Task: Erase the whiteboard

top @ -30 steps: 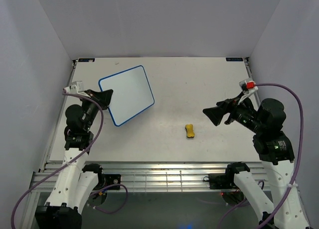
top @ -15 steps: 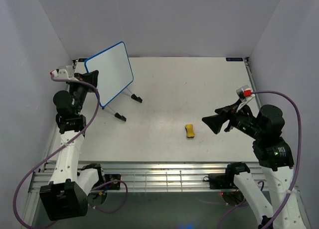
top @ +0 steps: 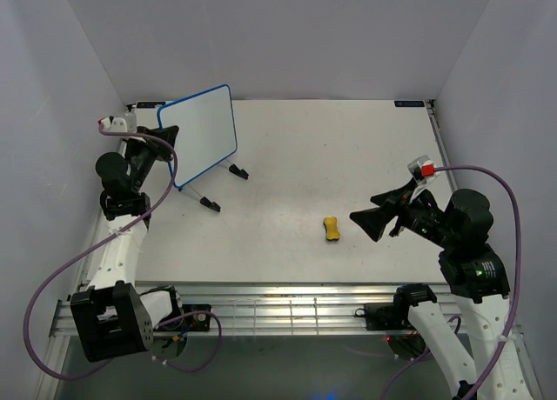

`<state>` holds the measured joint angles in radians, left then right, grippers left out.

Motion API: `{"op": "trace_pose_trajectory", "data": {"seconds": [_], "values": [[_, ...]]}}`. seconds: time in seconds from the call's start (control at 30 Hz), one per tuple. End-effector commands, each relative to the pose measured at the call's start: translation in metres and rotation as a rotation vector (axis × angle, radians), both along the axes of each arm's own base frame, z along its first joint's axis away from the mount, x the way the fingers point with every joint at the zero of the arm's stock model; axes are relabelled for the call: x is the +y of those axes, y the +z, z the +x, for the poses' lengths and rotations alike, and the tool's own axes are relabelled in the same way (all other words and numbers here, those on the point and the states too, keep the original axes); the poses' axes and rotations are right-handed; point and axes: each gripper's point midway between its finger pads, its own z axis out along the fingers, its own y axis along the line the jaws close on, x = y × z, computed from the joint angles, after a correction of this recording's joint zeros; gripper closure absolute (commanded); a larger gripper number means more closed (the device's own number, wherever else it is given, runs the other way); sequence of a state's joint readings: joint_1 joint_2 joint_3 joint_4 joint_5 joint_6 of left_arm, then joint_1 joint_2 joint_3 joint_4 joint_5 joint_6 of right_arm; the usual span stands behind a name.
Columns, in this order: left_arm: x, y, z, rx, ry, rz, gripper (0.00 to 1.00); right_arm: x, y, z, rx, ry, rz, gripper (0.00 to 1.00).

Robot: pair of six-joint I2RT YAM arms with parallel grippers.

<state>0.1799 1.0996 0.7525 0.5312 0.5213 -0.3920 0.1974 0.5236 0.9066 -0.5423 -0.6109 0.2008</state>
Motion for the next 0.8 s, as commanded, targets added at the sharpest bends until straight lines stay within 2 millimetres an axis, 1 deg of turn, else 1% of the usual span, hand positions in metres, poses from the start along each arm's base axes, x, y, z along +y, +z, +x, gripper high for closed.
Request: {"op": "trace_pose_trajectory", "data": {"seconds": [0.0,0.03,0.1,0.17,0.2,0.27,0.37,0.5,0.57,0.63,0.73,0.77], "values": [[-0.001,0.03,-0.008,-0.146,-0.028,0.007,1.0,0.004,0.008,-0.001,-0.055,0.033,0.011,0.1],[-0.002,0.029,-0.007,-0.146,-0.036,0.003,1.0,0.005,0.008,-0.001,-0.053,0.036,0.012,0.1],[-0.004,0.018,-0.003,-0.119,-0.054,-0.001,1.0,0.005,0.009,-0.002,-0.056,0.039,0.013,0.1],[-0.006,0.013,-0.002,-0.113,-0.071,-0.005,1.0,0.006,0.011,-0.003,-0.059,0.045,0.015,0.1],[-0.007,0.005,0.0,-0.095,-0.078,-0.008,1.0,0.006,0.01,-0.003,-0.058,0.046,0.015,0.1],[-0.005,-0.003,0.002,-0.085,-0.072,-0.006,1.0,0.007,0.01,-0.004,-0.059,0.052,0.015,0.1],[-0.002,-0.022,0.005,-0.051,-0.054,-0.001,1.0,0.007,0.01,-0.004,-0.059,0.054,0.015,0.1],[0.0,-0.037,0.01,-0.018,-0.047,0.009,1.0,0.007,0.01,-0.005,-0.062,0.057,0.016,0.1],[0.001,-0.049,0.013,0.009,-0.044,0.011,1.0,0.007,0.009,-0.005,-0.06,0.059,0.014,0.1],[0.002,-0.062,0.012,0.027,-0.034,0.031,1.0,0.008,0.009,-0.006,-0.064,0.063,0.015,0.1],[0.013,-0.075,0.013,0.033,0.032,0.069,1.0,0.008,0.008,-0.007,-0.064,0.068,0.016,0.1],[0.018,-0.088,0.011,0.053,0.062,0.077,1.0,0.008,0.008,-0.006,-0.064,0.068,0.015,0.1]]}}
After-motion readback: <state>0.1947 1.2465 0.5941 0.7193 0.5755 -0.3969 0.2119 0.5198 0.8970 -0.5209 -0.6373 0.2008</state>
